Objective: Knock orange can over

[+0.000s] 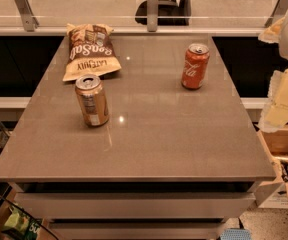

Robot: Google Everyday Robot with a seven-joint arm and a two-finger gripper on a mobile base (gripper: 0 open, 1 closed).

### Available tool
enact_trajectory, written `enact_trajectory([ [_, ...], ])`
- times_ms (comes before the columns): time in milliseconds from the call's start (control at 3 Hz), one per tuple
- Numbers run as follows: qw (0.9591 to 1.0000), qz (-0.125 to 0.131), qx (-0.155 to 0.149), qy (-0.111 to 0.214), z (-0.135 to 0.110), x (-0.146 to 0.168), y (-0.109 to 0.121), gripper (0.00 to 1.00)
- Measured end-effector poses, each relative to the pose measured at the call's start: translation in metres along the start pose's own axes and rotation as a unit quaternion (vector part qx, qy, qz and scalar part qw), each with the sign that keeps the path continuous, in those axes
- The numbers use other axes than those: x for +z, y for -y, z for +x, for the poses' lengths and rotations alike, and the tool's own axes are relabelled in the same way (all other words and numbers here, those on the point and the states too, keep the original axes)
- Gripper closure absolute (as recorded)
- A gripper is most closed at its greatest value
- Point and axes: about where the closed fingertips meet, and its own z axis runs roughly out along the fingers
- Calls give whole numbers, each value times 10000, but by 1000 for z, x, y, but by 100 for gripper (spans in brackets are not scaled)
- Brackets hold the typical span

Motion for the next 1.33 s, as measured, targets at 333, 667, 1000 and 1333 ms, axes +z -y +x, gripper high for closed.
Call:
enact_trajectory([
  [333, 10000, 1, 0, 0, 0, 0, 0, 0],
  [667, 9996, 96, 229, 132, -3, -7, -4, 0],
  [1000, 9967, 226, 632, 460, -7, -16, -13, 0],
  [1333, 9904, 329, 877, 1016, -17, -22, -23, 0],
])
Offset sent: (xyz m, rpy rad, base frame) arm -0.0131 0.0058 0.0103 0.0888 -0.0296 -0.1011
